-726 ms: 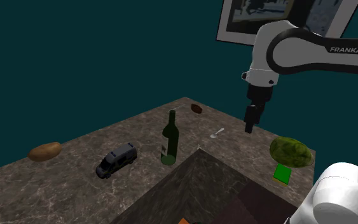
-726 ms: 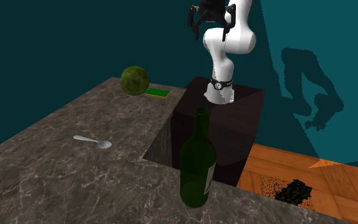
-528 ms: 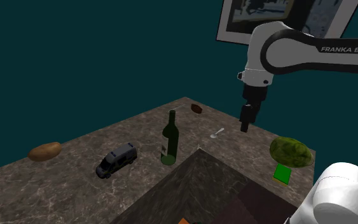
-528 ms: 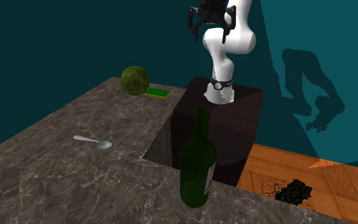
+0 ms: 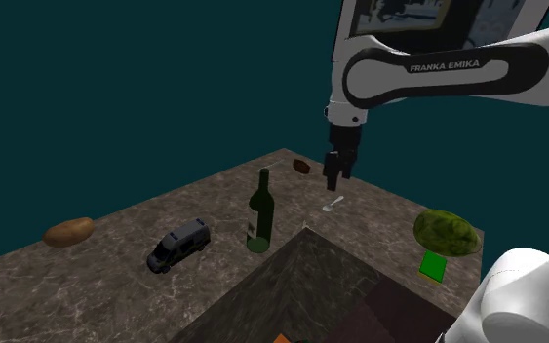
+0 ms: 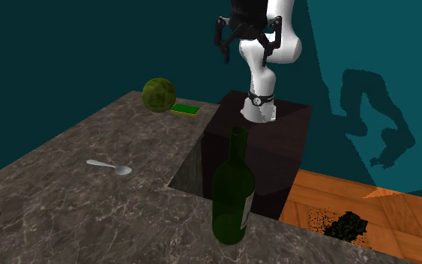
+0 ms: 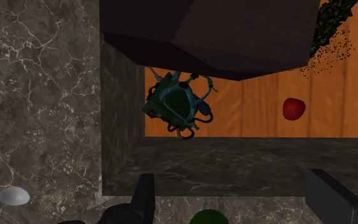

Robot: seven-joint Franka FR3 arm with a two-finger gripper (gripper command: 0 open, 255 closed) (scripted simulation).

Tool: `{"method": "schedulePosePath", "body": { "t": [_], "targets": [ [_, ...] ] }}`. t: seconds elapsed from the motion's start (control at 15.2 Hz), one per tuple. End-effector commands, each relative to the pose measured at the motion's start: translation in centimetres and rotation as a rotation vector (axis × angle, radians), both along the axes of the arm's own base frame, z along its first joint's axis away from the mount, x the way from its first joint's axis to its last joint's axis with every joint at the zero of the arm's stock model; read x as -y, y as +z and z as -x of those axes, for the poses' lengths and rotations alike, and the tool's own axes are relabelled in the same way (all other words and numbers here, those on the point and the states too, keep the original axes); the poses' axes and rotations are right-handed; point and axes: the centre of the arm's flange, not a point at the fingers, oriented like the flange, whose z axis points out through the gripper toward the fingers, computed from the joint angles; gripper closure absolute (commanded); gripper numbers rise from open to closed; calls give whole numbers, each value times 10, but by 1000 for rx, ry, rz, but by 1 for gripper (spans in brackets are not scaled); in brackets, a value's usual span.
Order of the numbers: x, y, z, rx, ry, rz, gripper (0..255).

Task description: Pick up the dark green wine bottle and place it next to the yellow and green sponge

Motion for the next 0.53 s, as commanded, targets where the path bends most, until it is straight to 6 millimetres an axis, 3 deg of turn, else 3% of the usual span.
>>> {"method": "schedulePosePath", "body": {
  "t": [0.0,0.46],
  "targets": [
    [-7,-7,-24,2,7,2,0],
    [-37,-20,-110,6,30,10,0]
  ]
}}
